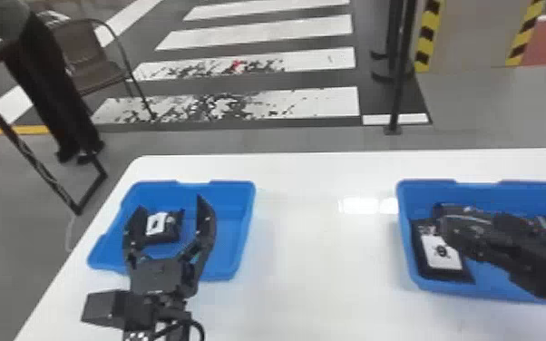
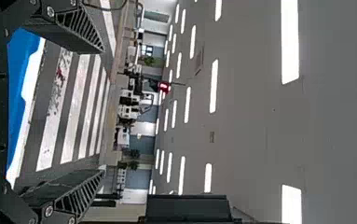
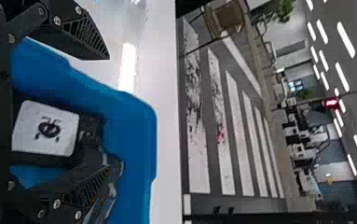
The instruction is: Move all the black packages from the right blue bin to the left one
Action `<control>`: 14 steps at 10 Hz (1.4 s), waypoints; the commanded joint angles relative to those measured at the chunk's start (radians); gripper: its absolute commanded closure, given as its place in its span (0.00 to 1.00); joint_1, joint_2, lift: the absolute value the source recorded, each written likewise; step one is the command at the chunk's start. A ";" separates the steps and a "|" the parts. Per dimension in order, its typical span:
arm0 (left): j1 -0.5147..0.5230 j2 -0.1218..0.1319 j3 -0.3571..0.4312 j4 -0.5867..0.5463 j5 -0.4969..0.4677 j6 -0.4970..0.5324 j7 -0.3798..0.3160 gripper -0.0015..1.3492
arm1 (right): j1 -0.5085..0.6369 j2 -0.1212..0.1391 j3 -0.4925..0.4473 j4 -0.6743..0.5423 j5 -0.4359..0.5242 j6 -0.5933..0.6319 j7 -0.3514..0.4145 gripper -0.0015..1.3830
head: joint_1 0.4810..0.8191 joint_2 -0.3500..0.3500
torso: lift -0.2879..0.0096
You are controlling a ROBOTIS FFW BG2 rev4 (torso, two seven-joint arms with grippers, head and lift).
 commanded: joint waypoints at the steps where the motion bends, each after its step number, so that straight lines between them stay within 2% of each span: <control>1: 0.018 0.002 -0.002 -0.041 -0.015 0.028 -0.004 0.09 | 0.050 0.009 -0.009 -0.060 0.023 0.070 -0.075 0.16 | 0.63 0.74 | 0.45; 3: 0.020 0.002 -0.022 -0.048 -0.017 0.046 -0.013 0.10 | 0.046 0.029 0.001 -0.004 0.035 0.070 -0.114 0.16 | 0.63 0.67 | 0.45; 6: 0.018 0.007 -0.026 -0.048 -0.013 0.060 -0.024 0.12 | -0.038 0.027 0.041 0.114 0.013 0.072 -0.124 0.16 | 0.63 0.65 | 0.45; 8: 0.015 0.014 -0.036 -0.051 -0.019 0.058 -0.035 0.13 | -0.055 0.019 0.065 0.136 -0.003 0.082 -0.124 0.16 | 0.63 0.66 | 0.45; 14: 0.013 0.017 -0.040 -0.051 -0.037 0.028 -0.040 0.13 | -0.094 0.021 0.085 0.222 -0.041 0.095 -0.149 0.18 | 0.63 0.67 | 0.45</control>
